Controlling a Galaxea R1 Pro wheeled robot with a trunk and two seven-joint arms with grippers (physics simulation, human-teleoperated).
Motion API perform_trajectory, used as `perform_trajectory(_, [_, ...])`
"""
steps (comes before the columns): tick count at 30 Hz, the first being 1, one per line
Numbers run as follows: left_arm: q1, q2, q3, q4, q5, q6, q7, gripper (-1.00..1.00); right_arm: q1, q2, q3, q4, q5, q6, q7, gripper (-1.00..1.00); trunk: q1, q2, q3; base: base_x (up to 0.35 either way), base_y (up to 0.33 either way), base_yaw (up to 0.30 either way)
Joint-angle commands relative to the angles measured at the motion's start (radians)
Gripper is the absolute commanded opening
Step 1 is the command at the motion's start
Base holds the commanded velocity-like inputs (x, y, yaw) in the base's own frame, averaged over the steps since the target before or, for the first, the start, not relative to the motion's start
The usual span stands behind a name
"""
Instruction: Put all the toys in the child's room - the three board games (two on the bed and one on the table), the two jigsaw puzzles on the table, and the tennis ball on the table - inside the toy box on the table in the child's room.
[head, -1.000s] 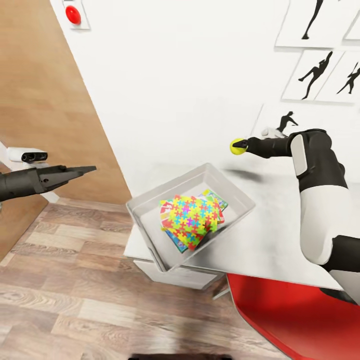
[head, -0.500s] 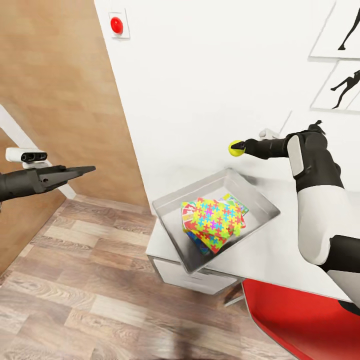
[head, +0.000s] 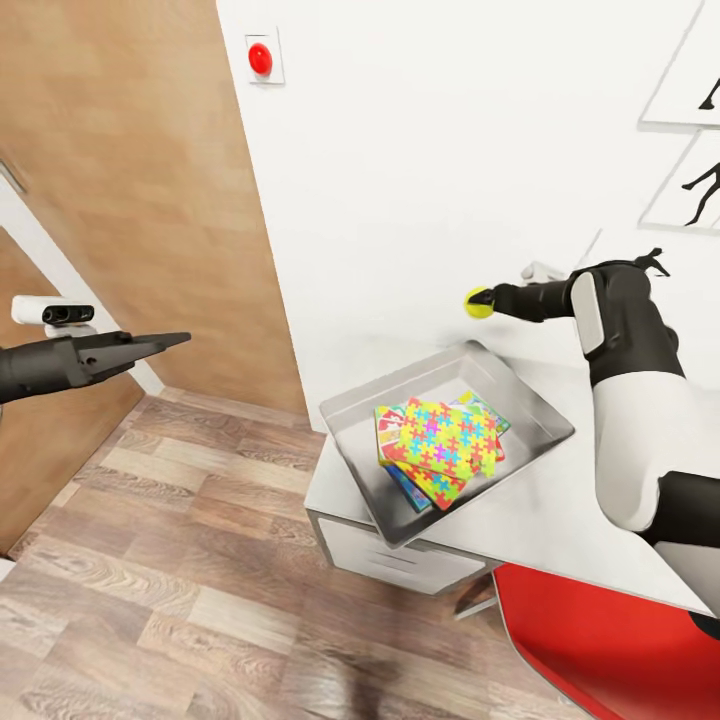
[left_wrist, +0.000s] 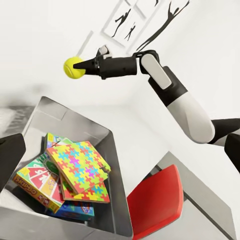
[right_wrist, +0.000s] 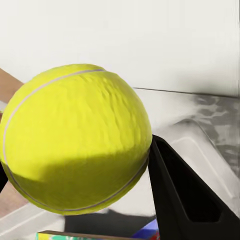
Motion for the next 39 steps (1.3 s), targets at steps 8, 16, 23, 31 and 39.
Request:
perform_trajectory(8, [-0.001, 0.0, 0.0, 0.0, 0.0, 0.011, -0.003, 1.0, -0.001, -0.002, 0.061, 0.018, -0.009, 0.006, -0.024, -1.0, 0.001, -0.002, -0.002, 0.0, 0.0, 0.001])
perform_trajectory(16, [-0.001, 0.0, 0.0, 0.005, 0.0, 0.011, -0.002, 1.0, -0.001, -0.002, 0.071, 0.053, -0.007, 0.006, -0.064, -1.0, 0.001, -0.002, -0.002, 0.0, 0.0, 0.0])
perform_trajectory(23, [-0.001, 0.0, 0.001, 0.009, 0.0, 0.011, -0.002, 1.0, -0.001, -0.003, 0.073, 0.076, -0.007, 0.006, -0.07, -1.0, 0.001, -0.002, -0.002, 0.0, 0.0, 0.0])
perform_trajectory(31, [-0.001, 0.0, 0.0, 0.009, 0.0, 0.011, -0.002, 1.0, -0.001, -0.004, 0.131, 0.102, -0.003, 0.006, -0.069, -1.0, 0.001, -0.002, -0.002, -0.02, 0.0, 0.0])
perform_trajectory(39, [-0.001, 0.0, 0.0, 0.009, -0.002, 0.011, -0.002, 1.0, -0.001, -0.004, 0.141, 0.106, -0.003, 0.006, -0.069, -1.0, 0.001, -0.002, -0.002, -0.127, 0.0, 0.0])
